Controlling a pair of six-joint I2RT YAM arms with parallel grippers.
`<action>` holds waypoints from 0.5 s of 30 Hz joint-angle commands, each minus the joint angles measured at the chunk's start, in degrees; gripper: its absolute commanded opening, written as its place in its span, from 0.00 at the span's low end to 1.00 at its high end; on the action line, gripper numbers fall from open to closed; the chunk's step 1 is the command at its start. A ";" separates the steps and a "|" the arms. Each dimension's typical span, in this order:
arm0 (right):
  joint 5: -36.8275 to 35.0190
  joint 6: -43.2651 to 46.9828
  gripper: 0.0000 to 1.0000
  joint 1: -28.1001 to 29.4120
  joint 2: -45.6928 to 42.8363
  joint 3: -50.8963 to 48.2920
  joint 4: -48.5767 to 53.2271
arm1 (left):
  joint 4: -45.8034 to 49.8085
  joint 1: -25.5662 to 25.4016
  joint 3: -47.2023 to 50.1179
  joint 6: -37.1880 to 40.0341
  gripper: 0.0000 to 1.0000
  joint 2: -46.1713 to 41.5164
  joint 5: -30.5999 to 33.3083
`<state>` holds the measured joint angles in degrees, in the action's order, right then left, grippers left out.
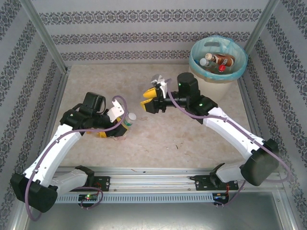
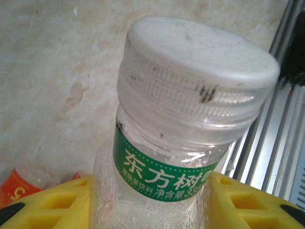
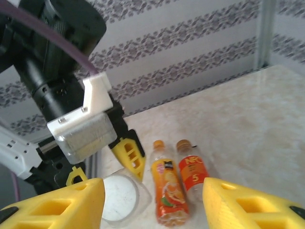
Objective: Put the plastic bottles in the bin
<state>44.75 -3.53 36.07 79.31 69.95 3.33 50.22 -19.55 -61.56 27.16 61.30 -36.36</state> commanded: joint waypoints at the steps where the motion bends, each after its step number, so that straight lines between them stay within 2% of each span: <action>1: 5.07 0.12 0.57 2.32 2.22 2.76 -1.64 | -4.76 -0.54 -2.24 0.48 0.48 -1.43 -6.03; 7: 6.31 2.59 0.58 5.93 4.34 3.78 -0.88 | -5.93 -0.53 -2.12 0.26 0.48 -2.84 -7.61; 15: 6.31 3.08 0.58 8.03 5.92 4.22 0.37 | -7.68 -0.59 -1.09 -1.03 0.48 -3.70 -9.11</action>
<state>49.19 -2.22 43.22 84.16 72.49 3.44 45.63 -19.55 -62.17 26.68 58.96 -42.76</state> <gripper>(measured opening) 0.585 0.495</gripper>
